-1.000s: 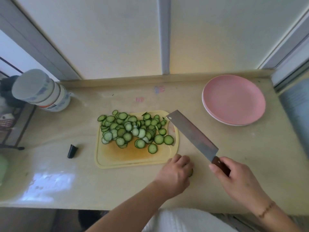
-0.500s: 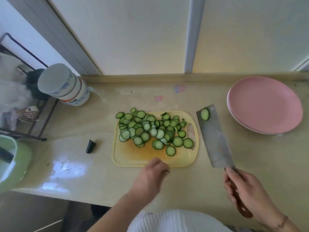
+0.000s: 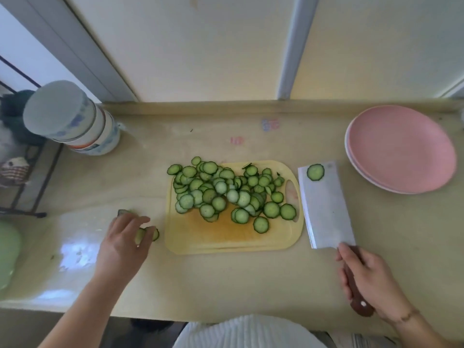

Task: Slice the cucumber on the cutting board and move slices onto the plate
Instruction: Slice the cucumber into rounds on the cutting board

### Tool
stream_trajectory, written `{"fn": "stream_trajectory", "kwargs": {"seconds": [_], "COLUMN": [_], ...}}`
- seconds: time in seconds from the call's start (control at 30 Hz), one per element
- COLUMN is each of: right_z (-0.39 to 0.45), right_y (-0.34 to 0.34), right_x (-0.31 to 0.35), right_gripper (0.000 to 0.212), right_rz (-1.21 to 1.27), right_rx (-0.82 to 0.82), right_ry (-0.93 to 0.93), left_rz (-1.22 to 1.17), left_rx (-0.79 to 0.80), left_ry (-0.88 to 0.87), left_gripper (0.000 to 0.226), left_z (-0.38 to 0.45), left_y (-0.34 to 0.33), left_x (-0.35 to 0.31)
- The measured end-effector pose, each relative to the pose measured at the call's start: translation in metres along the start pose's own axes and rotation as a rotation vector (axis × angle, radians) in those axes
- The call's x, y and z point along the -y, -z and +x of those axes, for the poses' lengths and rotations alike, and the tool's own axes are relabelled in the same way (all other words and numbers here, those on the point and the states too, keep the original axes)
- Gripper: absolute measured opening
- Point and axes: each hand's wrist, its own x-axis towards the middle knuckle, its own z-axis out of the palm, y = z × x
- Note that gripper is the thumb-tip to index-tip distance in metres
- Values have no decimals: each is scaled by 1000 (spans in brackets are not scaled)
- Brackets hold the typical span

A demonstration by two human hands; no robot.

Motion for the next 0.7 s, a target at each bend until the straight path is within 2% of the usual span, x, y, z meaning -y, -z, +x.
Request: {"fn": "stream_trajectory", "kwargs": {"seconds": [0.07, 0.13, 0.27, 0.33, 0.53, 0.7], "right_z": [-4, -10, -18, -19, -14, -13], "right_y": [1, -1, -14, -20, -21, -14], "right_x": [3, 9, 17, 19, 18, 17], "right_gripper": [36, 34, 33, 32, 32, 31], "right_rz": [-12, -25, -42, -46, -105, -117], "right_rx": [12, 41, 132, 190, 241, 271], "right_ry": [6, 24, 39, 13, -30, -35], "left_rz": [14, -99, -326, -380, -384, -411], "left_rx": [-72, -98, 15, 39, 23, 89], "left_ry": [-59, -143, -433, -503, -439, -387], "left_gripper": [31, 34, 31, 31, 36, 40], "left_z": [12, 27, 57, 73, 90, 87], "left_y": [-3, -9, -40, -60, -89, -89], "left_x": [-20, -56, -145, -178, -202, -197]}}
